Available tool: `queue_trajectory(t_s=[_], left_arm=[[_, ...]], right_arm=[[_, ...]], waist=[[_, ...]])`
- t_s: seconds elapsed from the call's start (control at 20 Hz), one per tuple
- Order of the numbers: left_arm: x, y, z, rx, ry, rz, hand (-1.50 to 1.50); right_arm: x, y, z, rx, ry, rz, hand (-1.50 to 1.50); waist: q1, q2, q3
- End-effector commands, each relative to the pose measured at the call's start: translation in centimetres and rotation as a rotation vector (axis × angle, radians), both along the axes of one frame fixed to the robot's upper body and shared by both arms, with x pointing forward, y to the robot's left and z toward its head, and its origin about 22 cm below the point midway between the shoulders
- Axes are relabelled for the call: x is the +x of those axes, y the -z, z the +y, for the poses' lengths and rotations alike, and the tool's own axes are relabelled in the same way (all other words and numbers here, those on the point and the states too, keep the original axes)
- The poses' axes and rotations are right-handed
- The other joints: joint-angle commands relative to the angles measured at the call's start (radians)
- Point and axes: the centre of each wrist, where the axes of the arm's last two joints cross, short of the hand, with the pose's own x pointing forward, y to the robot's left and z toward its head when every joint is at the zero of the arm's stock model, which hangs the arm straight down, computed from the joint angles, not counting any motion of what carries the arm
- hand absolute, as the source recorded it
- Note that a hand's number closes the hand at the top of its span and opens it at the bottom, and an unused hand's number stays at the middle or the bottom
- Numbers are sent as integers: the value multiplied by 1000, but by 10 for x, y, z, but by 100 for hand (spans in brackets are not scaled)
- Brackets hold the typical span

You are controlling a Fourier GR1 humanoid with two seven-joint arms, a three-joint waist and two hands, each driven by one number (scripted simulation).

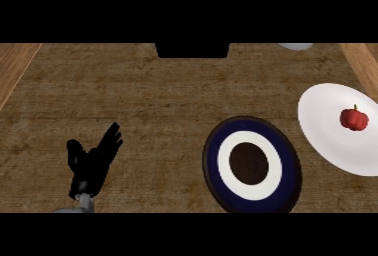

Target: Pick the bell pepper from the plate and place it in the plate

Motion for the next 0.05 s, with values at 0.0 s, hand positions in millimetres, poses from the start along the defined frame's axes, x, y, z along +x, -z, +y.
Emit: queue_trajectory(t_s=[0.0], left_arm=[[-14,5,-8,5,-3,18,0]], right_arm=[[-4,-3,-3,19,-56,-80,-150]], waist=[[3,-2,-1]])
